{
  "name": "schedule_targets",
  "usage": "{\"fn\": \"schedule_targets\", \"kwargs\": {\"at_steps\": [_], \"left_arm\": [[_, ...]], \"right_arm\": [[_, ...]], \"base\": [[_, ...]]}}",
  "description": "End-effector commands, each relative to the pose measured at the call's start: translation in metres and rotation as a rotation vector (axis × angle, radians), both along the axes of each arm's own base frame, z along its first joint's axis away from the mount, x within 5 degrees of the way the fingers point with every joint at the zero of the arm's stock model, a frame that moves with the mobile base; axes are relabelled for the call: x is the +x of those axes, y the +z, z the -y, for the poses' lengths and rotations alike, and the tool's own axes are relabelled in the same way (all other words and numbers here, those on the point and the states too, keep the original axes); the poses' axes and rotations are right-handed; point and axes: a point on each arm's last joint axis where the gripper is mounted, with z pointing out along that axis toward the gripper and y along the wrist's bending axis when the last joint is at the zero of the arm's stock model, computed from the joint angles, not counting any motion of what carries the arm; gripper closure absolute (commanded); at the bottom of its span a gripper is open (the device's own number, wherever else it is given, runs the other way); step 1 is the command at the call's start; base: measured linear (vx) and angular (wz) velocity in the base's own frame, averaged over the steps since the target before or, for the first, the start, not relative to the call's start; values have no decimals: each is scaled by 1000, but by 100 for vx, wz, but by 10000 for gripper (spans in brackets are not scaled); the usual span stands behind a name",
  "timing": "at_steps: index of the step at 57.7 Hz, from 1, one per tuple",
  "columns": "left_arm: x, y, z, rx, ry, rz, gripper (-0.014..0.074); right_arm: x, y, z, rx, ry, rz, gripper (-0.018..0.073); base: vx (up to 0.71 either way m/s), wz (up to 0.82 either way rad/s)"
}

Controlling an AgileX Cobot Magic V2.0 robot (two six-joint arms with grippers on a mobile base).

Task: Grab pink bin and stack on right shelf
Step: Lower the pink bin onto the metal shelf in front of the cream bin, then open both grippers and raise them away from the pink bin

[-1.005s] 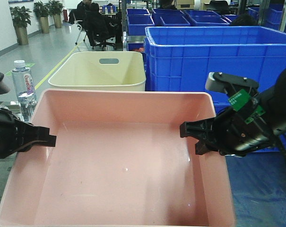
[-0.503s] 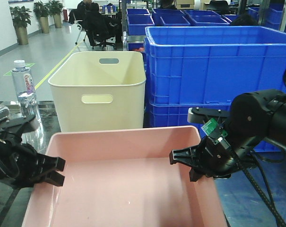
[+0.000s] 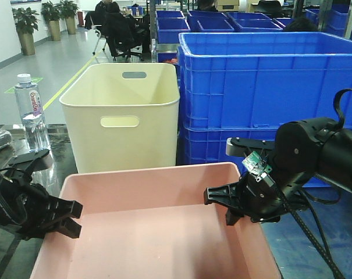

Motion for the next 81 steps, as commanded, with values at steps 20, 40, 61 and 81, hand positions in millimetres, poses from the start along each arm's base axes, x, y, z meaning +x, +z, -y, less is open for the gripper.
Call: {"fn": "schedule_targets", "kwargs": {"at_steps": [20,40,61,81], "left_arm": [[-15,73,-1,-105,102,378,101],[-83,151,-16,-70,51,777,360],[-104,169,-21,-28,20,904,605],[-115,163,-29,-7,100,900,604]], "right_arm": [[-9,57,9,9,9,273,5],[-60,126,33,17,-2,482,313],[-68,135,36,33,-3,510,573],[-69,134,36,31,-3,504,572]], "base": [[0,0],[0,0],[0,0],[0,0]]}}
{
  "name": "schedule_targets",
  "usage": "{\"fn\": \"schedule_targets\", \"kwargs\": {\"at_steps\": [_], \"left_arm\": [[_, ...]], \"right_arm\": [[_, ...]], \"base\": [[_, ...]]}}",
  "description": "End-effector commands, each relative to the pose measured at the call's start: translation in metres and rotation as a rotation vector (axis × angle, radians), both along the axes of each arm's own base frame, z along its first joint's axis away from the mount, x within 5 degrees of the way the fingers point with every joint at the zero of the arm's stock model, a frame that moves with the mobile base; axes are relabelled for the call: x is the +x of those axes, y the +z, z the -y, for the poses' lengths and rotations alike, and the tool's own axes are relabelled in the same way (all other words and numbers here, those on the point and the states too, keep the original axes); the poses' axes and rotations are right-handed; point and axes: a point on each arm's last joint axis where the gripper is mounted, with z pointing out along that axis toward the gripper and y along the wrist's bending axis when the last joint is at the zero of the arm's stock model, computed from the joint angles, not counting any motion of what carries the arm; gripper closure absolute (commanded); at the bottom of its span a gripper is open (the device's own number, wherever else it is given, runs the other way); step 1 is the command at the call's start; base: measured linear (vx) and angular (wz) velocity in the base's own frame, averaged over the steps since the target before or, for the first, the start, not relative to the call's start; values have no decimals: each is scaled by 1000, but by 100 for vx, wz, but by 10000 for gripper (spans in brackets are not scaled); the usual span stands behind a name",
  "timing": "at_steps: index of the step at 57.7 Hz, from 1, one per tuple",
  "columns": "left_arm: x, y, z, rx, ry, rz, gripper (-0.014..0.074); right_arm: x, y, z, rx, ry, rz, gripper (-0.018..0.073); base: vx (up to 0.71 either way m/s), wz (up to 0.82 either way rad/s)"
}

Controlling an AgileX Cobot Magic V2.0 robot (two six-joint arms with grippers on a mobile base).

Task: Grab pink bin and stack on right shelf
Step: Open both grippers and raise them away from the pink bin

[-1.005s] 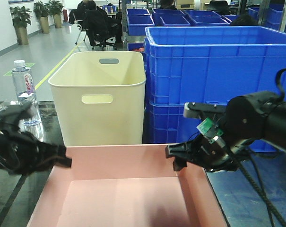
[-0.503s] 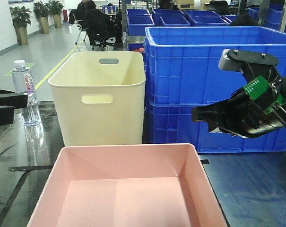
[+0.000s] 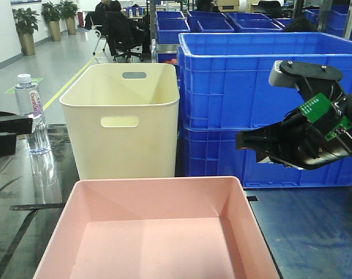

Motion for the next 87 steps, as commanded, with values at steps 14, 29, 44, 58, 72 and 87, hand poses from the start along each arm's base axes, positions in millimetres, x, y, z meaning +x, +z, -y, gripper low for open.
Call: {"fn": "schedule_targets", "kwargs": {"at_steps": [14,29,44,58,72,87], "left_arm": [[-73,-55,-37,-189,320,238,601],[-142,-142,-54,-135,372,337,601],[-165,-236,-62,-123,473,339,601],[-163,-269,-61,-70,480,66,601],[-163,-269,-61,-70,480,66,601],[-163,-269,-61,-70,480,66,601]], "right_arm": [[-7,25,4,23,5,121,572],[-7,25,4,22,5,122,572],[-7,25,4,22,5,122,572],[-7,24,4,21,5,121,572],[-7,24,4,20,5,120,572],[-11,29,7,7,14,146,571]], "base": [[0,0],[0,0],[0,0],[0,0],[0,0],[0,0]]}}
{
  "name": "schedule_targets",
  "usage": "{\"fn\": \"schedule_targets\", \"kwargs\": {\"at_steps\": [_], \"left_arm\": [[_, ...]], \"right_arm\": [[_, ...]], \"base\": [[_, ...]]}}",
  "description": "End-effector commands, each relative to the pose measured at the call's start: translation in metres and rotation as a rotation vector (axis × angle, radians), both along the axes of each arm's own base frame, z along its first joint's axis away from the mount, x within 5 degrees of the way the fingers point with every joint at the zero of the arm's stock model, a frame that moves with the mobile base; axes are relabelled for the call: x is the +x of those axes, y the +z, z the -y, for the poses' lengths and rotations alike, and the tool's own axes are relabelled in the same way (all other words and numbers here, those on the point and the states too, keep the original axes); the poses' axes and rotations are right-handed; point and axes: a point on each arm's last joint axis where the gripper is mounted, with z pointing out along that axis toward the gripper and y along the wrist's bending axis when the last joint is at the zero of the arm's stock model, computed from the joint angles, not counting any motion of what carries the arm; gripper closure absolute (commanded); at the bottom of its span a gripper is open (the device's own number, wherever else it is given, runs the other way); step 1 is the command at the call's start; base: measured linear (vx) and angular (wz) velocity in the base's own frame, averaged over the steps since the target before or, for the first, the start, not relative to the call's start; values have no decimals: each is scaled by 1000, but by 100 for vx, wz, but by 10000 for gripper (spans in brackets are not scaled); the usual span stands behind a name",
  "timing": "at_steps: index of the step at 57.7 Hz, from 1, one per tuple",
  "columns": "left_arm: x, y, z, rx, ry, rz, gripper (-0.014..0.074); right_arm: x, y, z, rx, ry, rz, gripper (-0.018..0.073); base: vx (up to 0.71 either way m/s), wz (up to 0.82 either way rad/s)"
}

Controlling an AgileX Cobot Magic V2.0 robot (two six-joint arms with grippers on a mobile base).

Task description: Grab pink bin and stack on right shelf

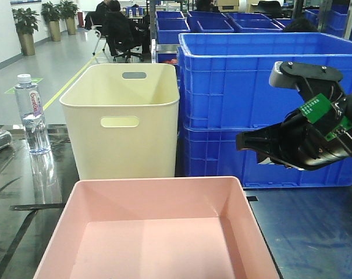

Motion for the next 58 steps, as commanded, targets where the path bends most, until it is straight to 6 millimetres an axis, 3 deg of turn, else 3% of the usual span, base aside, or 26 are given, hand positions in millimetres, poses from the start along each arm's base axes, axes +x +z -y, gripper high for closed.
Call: {"fn": "schedule_targets", "kwargs": {"at_steps": [1,11,20,30,38,52,58], "left_arm": [[3,2,0,-14,6,45,601],[3,2,0,-14,6,45,601],[3,2,0,-14,6,45,601],[3,2,0,-14,6,45,601],[3,2,0,-14,6,45,601],[3,2,0,-14,6,45,601],[3,2,0,-14,6,45,601]], "right_arm": [[-13,32,8,-6,18,164,571],[-56,35,36,-40,31,235,571],[-114,2,76,-31,-73,374,571],[-176,-62,103,-115,-187,524,571],[-207,-121,109,-157,-227,532,571],[-229,-215,104,-137,-181,567,571],[-235,-235,104,-105,-190,570,571]], "base": [[0,0],[0,0],[0,0],[0,0],[0,0],[0,0],[0,0]]}}
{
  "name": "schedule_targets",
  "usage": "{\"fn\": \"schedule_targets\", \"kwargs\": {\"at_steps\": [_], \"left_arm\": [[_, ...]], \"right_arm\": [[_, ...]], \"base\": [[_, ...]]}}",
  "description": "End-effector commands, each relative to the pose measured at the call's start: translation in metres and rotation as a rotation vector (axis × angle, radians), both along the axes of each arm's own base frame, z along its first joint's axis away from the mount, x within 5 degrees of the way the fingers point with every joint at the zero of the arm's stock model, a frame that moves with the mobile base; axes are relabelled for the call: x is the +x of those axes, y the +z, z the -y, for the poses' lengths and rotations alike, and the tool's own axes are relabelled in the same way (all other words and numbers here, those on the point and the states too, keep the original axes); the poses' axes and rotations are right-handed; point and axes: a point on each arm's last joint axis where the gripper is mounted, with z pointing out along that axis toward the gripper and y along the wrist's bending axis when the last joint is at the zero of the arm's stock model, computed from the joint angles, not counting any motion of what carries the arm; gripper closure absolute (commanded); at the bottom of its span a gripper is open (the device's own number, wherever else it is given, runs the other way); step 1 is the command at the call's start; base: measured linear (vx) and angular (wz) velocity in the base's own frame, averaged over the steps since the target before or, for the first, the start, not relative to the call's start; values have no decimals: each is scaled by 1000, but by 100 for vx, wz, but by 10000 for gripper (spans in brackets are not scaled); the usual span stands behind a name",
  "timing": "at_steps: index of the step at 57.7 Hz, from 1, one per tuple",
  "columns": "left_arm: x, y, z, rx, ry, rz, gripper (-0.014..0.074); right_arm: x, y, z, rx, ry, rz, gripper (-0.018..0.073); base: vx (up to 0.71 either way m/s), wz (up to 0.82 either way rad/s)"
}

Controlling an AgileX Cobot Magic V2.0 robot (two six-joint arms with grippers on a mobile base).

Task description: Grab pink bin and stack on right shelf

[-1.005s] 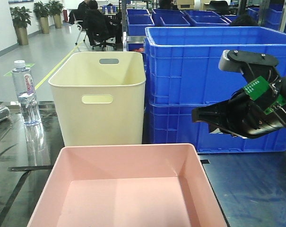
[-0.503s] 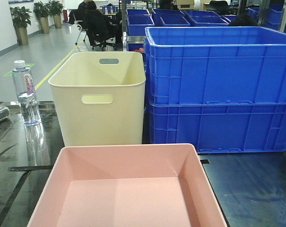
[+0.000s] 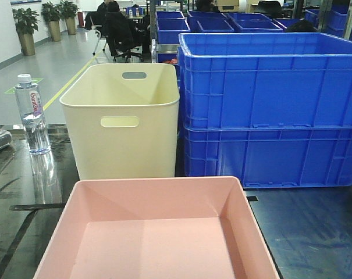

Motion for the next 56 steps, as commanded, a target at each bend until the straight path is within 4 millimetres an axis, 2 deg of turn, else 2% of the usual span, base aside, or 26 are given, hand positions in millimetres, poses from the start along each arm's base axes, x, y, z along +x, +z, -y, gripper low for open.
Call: {"fn": "schedule_targets", "kwargs": {"at_steps": [1,7,56], "left_arm": [[3,2,0,-14,6,45,601],[3,2,0,-14,6,47,601],[3,2,0,-14,6,47,601]], "right_arm": [[-3,4,-2,-1,19,109,571],[-2,1,-2,-38,36,87,571],[-2,0,-3,1,39,82,571]], "base": [[0,0],[0,0],[0,0]]}}
